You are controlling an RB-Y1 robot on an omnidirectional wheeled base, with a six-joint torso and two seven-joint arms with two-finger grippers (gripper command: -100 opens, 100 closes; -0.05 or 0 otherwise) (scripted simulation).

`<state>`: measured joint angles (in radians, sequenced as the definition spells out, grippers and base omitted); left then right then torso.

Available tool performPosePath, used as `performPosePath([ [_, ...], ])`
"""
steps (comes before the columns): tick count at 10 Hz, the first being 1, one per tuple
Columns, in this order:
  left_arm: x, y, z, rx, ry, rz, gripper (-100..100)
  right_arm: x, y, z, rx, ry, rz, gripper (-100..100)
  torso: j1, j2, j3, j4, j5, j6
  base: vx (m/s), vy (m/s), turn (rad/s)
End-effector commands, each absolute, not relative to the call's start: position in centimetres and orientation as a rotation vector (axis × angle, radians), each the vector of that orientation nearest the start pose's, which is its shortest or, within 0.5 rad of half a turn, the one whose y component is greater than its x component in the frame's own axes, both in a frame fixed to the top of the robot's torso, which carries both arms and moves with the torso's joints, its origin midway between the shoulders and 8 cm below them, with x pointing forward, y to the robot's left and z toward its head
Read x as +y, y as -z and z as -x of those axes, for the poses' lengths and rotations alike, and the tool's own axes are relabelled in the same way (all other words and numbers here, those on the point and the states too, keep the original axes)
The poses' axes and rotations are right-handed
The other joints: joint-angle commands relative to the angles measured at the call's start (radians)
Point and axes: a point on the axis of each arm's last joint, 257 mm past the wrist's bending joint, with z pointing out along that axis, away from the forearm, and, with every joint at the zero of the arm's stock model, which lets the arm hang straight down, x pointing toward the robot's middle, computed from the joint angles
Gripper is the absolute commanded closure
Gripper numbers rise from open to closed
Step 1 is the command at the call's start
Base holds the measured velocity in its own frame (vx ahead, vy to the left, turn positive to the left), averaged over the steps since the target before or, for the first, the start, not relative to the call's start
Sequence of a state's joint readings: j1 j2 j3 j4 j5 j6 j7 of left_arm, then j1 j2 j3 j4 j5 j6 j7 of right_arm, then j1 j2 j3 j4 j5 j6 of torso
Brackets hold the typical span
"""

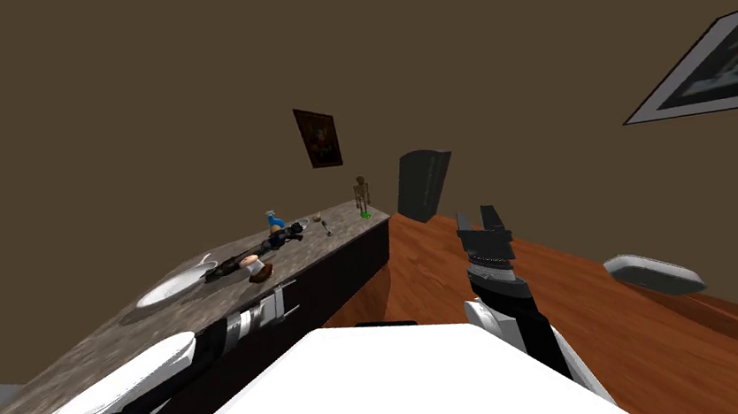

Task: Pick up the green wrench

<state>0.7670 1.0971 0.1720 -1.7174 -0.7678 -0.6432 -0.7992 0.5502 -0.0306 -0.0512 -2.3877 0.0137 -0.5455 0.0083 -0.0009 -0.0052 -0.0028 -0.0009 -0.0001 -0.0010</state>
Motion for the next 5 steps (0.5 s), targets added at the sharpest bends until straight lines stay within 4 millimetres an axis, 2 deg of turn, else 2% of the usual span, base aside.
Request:
performPosePath([
  [1,46.1,29.5,-26.1,1.757,-0.207,-1.458,-100,-28.5,-6.5,-30.8,0.575,-1.245,-0.525,0,0.0,0.0,0.0,0.0,0.0,0.0,0.089,-0.059,-0.331],
  [2,46.6,29.6,-26.0,1.763,-0.216,-1.469,-100,-28.5,-6.5,-30.8,0.575,-1.245,-0.525,0,0.0,-0.002,-0.001,0.0,0.0,0.001,0.09,-0.062,-0.251],
  [3,49.0,30.0,-24.7,1.765,-0.26,-1.595,-100,-28.5,-6.5,-30.8,0.575,-1.245,-0.525,0,-0.001,-0.002,-0.001,0.0,0.0,0.0,0.104,-0.062,-0.411],
  [4,49.6,30.2,-24.4,1.774,-0.271,-1.598,-100,-28.5,-6.5,-30.8,0.575,-1.245,-0.525,0,-0.001,-0.003,-0.001,-0.001,0.0,0.001,0.095,-0.04,-0.255],
  [5,52.5,30.5,-22.8,1.781,-0.314,-1.722,-100,-28.5,-6.5,-30.8,0.575,-1.245,-0.525,0,0.0,-0.002,-0.001,-0.001,0.0,0.0,0.116,-0.094,-0.322],
])
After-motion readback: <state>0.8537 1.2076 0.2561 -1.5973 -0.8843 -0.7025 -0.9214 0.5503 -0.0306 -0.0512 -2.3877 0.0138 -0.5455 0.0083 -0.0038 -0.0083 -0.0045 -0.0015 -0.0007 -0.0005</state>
